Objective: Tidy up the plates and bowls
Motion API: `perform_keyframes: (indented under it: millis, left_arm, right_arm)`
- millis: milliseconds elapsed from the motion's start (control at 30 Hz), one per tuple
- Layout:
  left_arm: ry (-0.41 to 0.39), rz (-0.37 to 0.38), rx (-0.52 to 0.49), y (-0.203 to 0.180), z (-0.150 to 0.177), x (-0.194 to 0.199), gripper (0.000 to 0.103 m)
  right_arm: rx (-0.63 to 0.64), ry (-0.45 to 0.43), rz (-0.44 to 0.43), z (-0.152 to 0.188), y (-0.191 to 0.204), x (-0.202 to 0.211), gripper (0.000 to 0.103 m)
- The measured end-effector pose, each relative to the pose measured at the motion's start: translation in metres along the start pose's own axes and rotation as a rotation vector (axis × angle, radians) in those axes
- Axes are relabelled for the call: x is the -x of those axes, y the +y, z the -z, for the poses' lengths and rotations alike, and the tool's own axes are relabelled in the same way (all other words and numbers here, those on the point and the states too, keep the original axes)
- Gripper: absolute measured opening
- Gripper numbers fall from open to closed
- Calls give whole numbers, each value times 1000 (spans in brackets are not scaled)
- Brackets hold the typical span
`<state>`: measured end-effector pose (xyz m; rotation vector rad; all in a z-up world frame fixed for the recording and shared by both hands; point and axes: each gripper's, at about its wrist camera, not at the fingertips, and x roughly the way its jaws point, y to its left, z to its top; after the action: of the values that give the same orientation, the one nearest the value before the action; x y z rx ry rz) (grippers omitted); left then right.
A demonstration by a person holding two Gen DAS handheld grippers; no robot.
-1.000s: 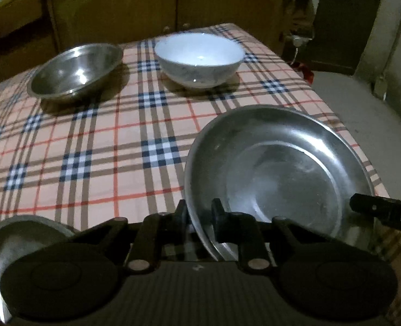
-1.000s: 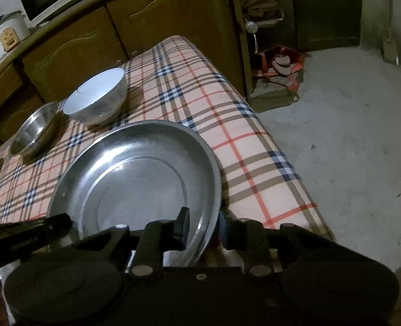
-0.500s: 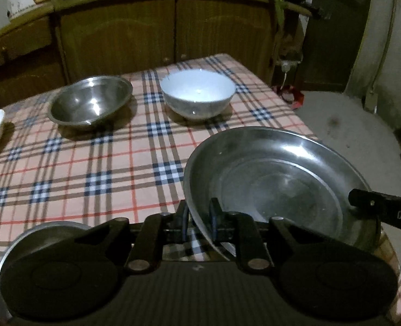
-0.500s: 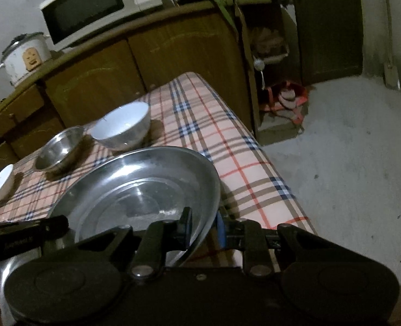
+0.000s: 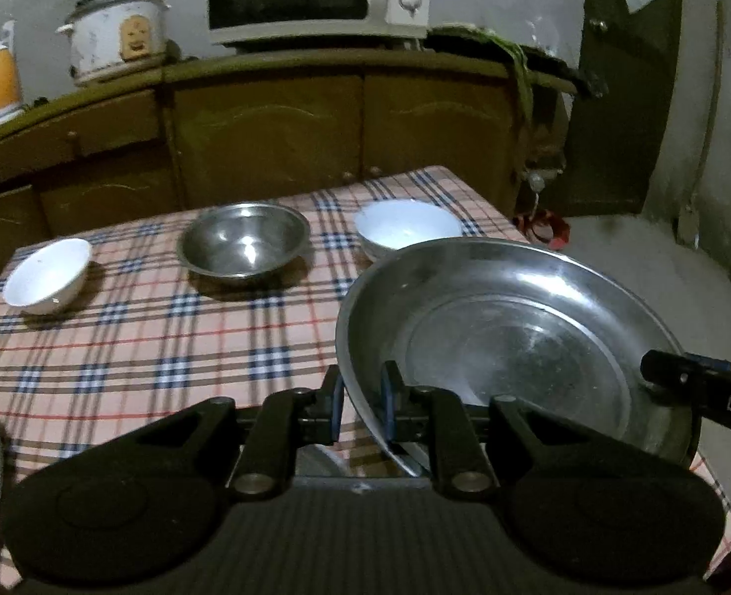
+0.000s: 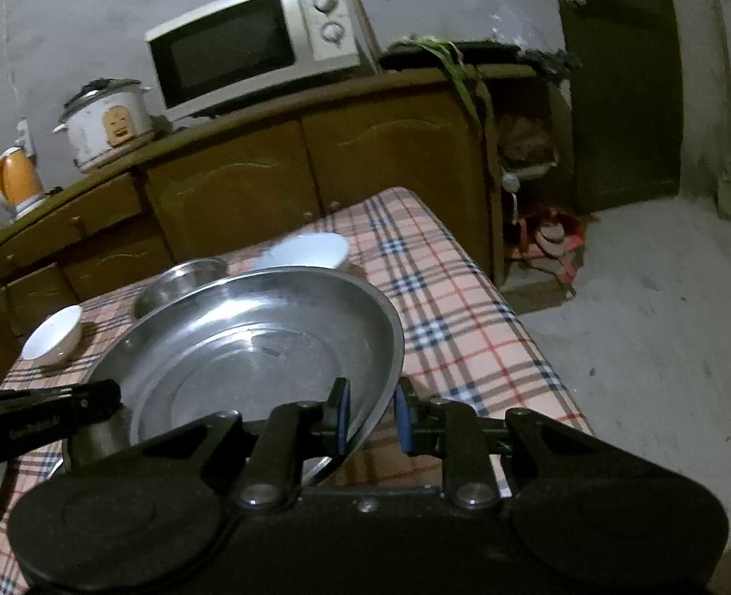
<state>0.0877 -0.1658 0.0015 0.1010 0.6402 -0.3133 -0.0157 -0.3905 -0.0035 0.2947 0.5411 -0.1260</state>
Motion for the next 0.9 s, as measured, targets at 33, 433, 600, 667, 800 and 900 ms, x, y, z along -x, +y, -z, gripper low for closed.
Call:
perform_keyframes:
  millis: [33,433,600,667,800,900]
  left_arm:
    - [-7,-6,3,3,0,4,17]
    - [-68,-77,33,40,12,47,17]
    - [-88,-110,43,52,18,62,17]
    - [-95,-121,46,57,22,66,17]
    - [-101,-140,55,68,28,73,16]
    - [-100,-156,61,75,33,76,16]
  right_arm:
    - [4,-4,-6,0,4,3,26]
    - [62,-32,-67,10,57,26,26]
    - [83,-33,-91,15,75,31,26]
    - [90,-31,-100,18,82,32,26]
    - [108,-24,-113,24,96,32,26]
    - [124,-22,-123,30,106,33,26]
